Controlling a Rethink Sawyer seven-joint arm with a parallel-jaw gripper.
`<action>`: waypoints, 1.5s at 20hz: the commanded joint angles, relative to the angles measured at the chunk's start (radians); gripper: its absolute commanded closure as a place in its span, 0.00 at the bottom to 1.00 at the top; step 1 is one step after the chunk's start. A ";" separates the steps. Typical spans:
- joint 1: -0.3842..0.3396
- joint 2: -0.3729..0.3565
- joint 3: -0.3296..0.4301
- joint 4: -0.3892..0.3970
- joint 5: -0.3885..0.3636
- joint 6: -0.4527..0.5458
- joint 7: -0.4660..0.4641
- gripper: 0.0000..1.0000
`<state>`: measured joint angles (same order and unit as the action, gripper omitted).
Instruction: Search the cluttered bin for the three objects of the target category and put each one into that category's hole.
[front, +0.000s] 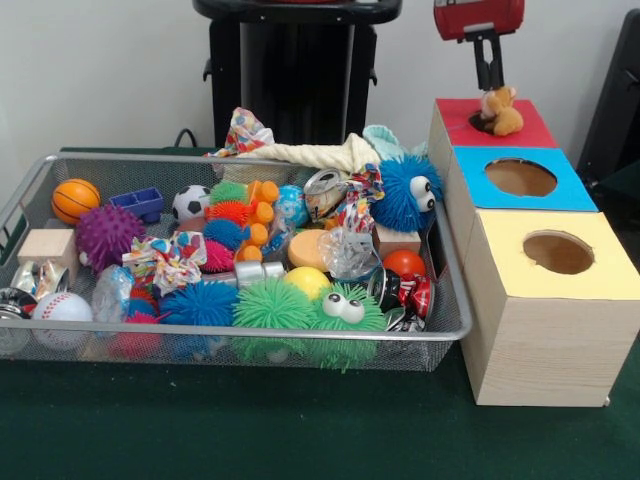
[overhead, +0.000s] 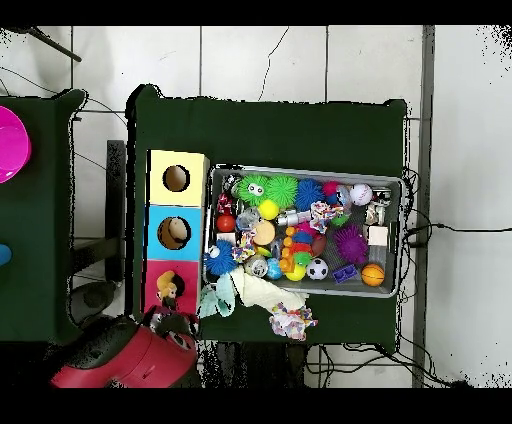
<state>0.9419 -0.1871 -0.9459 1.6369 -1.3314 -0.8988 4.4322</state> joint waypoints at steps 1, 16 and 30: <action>-0.043 -0.010 0.183 -0.082 -0.010 0.111 0.316 1.00; -0.082 -0.044 0.306 -0.115 -0.042 0.295 0.301 1.00; -0.098 -0.047 0.348 -0.106 -0.073 0.350 0.300 1.00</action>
<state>0.8819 -0.2507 -0.7931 1.6349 -1.4070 -0.6515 4.4322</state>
